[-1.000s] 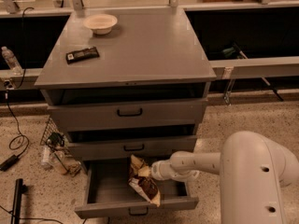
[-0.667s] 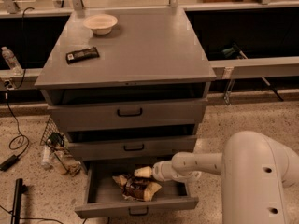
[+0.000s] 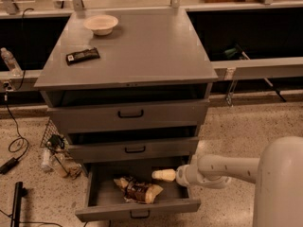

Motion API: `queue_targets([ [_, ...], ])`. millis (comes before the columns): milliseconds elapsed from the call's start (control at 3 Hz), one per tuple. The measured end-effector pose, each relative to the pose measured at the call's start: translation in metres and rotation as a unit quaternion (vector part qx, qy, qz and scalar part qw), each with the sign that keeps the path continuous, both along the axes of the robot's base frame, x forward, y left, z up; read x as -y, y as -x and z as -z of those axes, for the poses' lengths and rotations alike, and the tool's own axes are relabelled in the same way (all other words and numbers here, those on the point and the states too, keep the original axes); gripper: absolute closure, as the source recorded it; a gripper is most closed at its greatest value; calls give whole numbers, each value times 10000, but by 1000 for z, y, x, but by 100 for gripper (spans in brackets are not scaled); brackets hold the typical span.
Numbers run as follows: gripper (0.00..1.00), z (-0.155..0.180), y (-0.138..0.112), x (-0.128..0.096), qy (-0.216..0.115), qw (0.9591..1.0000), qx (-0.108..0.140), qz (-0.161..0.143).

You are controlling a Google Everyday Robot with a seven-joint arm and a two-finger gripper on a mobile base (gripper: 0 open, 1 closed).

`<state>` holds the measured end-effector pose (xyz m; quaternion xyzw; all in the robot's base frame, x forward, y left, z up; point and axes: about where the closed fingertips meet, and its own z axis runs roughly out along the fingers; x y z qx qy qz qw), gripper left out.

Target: Place brown chip bag into bottom drawer

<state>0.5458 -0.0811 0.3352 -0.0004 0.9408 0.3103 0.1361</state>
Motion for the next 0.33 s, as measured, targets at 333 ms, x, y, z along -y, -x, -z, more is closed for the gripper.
queue_targets([
  [333, 0, 5, -3, -8, -24, 10000, -2, -44],
])
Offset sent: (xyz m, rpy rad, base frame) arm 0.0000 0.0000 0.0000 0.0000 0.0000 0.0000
